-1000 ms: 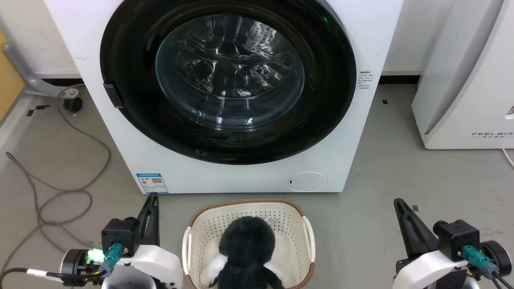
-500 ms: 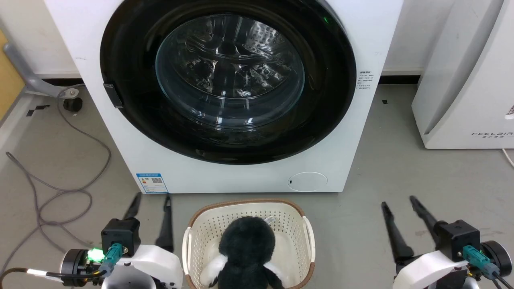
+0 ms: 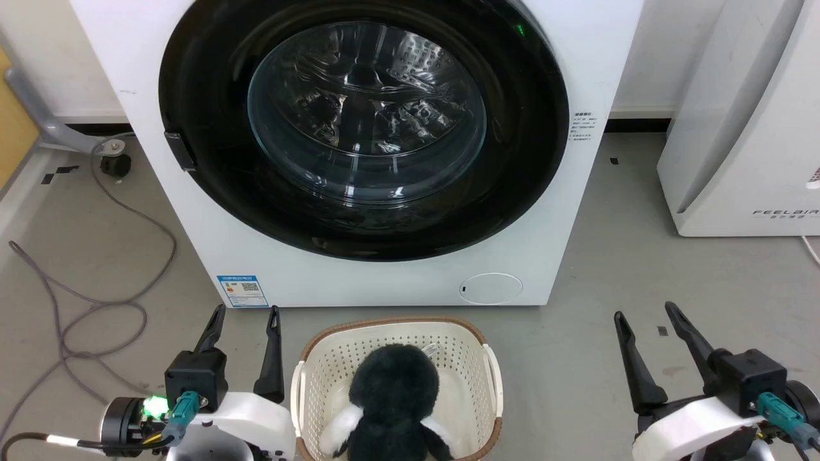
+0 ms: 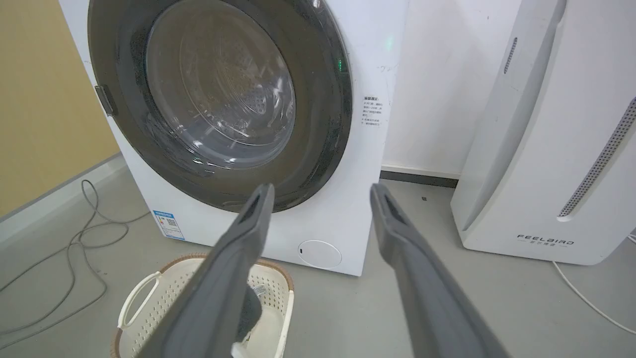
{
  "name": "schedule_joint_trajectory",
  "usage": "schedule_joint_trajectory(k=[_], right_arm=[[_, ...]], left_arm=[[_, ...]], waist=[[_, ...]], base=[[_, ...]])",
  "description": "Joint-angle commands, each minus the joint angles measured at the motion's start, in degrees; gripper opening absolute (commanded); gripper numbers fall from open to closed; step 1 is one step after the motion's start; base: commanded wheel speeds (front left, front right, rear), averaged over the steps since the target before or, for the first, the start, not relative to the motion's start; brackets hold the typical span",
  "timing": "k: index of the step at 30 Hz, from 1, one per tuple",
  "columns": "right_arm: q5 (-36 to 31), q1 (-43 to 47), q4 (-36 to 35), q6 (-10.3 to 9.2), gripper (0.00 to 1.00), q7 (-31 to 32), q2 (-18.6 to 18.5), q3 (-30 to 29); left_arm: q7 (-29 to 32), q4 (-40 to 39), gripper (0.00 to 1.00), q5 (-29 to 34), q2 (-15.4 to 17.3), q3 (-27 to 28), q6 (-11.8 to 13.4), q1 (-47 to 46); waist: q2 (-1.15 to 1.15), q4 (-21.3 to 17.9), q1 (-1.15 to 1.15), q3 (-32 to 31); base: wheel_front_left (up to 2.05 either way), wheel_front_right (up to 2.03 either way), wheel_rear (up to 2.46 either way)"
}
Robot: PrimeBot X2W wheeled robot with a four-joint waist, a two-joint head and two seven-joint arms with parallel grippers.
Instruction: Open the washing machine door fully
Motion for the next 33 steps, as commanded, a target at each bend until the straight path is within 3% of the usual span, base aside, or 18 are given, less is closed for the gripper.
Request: schedule_joint_trajectory(k=[1, 9, 11, 18, 33], right_arm=[[1.02, 0.01, -0.62, 0.01, 1.0, -0.54, 0.02, -0.14], [3.1, 0.07, -1.46, 0.01, 1.0, -1.49, 0.02, -0.33], [4.08, 0.07, -1.59, 0.01, 0.0, -1.73, 0.02, -0.56], [11.7, -0.04, -0.85, 0.01, 0.0, -2.57, 0.03, -1.54], [46.53, -1.02, 2.07, 0.02, 0.0, -3.77, 0.04, -1.02]], left_arm=[[-0.49, 0.13, 1.0, -0.59, 0.01, -0.09, 0.52, -0.19], [-1.45, 0.26, 1.0, -0.92, 0.01, -0.54, 1.22, -0.24], [-1.69, 0.29, 1.0, -0.99, 0.01, -0.65, 1.39, -0.25], [-2.53, 0.38, 1.0, -1.2, 0.02, -1.02, 1.97, -0.26], [-4.32, 0.53, 1.0, -1.7, 0.02, -1.74, 3.26, -0.25]], waist=[[0.0, 0.01, 0.0, 0.0], [0.0, 0.08, 0.0, -0.01], [0.0, 0.1, 0.0, -0.02], [0.0, 0.18, 0.0, -0.01], [0.0, 0.37, 0.0, 0.25]], base=[[0.0, 0.0, 0.0], [0.0, 0.0, 0.0], [0.0, 0.0, 0.0], [0.0, 0.0, 0.0], [0.0, 0.0, 0.0]])
